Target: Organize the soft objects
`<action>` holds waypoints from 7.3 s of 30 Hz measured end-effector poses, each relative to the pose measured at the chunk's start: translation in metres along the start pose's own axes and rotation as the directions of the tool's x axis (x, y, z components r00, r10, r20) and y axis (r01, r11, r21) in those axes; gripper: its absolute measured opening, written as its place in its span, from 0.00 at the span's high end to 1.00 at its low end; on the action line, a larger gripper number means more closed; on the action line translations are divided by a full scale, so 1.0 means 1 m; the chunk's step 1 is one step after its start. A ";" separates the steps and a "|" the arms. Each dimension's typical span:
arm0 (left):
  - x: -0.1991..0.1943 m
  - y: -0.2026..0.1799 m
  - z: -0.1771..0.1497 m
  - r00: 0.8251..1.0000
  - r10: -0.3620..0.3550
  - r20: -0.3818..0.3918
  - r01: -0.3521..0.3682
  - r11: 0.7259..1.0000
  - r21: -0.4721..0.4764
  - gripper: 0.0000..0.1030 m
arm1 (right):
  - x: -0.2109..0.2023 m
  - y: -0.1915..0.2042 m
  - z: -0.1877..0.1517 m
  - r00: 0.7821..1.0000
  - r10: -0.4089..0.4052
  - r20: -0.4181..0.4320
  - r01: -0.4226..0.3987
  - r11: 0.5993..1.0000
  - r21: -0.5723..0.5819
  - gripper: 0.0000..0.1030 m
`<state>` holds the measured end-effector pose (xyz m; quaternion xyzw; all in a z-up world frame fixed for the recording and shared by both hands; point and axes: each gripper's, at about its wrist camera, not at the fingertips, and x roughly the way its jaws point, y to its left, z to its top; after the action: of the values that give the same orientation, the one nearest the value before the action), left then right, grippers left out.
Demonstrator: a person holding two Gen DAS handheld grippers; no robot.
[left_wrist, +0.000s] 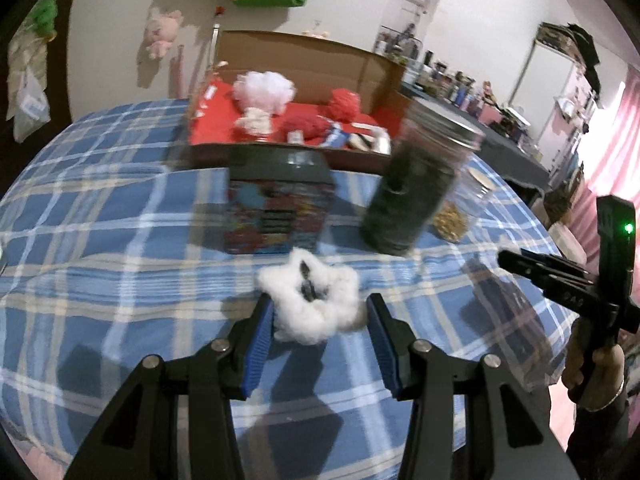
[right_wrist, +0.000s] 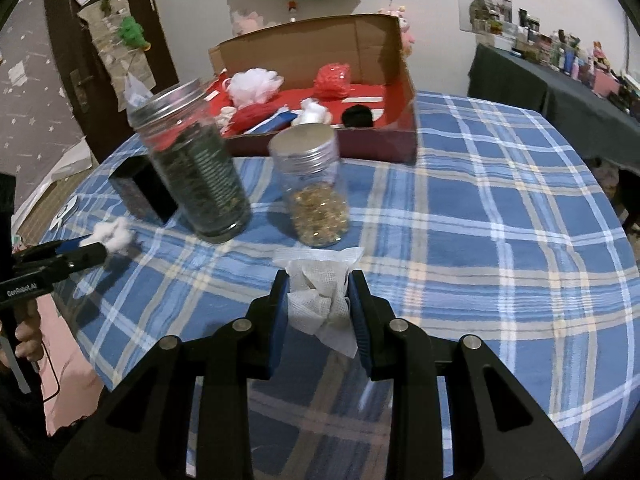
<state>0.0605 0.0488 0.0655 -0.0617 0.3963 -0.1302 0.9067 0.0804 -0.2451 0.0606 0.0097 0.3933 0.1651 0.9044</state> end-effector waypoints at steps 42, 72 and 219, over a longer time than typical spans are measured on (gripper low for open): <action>0.022 0.103 0.069 0.996 0.006 0.092 -0.013 0.997 0.074 0.53 | 0.031 -0.038 0.070 0.995 -0.093 0.025 0.093 0.996 -0.005 0.73; 0.027 0.088 0.113 0.993 -0.059 0.105 0.031 0.969 0.244 0.53 | 0.038 -0.029 0.110 0.999 -0.035 0.026 0.038 0.991 -0.129 0.73; 0.156 0.012 0.172 0.938 0.196 -0.287 -0.206 0.979 -0.006 0.00 | 0.154 0.001 0.175 0.924 -0.138 -0.358 0.161 0.986 0.035 0.23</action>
<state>0.2911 0.0177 0.0700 -0.0179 0.5294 -0.0374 0.8474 0.3034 -0.1770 0.0728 -0.0212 0.5542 0.0821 0.8281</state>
